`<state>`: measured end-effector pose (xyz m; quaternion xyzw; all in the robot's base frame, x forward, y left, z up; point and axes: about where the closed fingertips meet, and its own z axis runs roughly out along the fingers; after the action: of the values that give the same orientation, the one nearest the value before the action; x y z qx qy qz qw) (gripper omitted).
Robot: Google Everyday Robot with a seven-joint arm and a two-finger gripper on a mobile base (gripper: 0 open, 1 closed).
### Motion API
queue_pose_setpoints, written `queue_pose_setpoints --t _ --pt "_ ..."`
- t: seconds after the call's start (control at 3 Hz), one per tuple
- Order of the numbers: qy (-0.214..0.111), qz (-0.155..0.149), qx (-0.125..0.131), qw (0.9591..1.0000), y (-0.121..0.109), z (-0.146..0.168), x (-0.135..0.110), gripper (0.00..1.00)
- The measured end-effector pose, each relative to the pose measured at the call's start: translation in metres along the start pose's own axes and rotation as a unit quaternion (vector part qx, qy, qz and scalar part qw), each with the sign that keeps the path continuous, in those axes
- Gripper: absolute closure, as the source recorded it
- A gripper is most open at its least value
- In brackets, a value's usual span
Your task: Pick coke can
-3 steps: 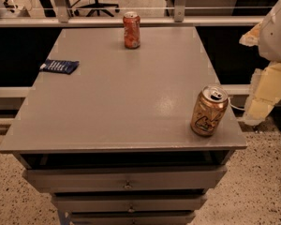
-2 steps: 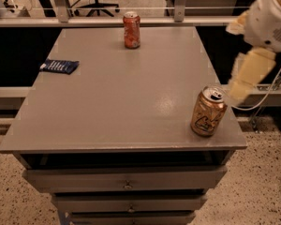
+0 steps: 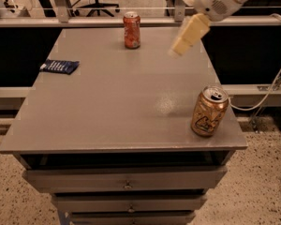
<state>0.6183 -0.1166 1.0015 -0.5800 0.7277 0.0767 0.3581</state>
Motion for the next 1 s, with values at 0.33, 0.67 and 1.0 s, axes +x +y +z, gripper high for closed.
queue_pose_setpoints --t 0.33,0.67,1.0 --pt "-0.08 0.0 0.029 0.9963 -0.048 0.042 -0.03 0.0" --pt "-0.149 0.012 0.045 0.9878 -0.092 0.078 -0.039 0.0" --pt "-0.149 0.012 0.044 0.9878 -0.092 0.078 -0.039 0.0"
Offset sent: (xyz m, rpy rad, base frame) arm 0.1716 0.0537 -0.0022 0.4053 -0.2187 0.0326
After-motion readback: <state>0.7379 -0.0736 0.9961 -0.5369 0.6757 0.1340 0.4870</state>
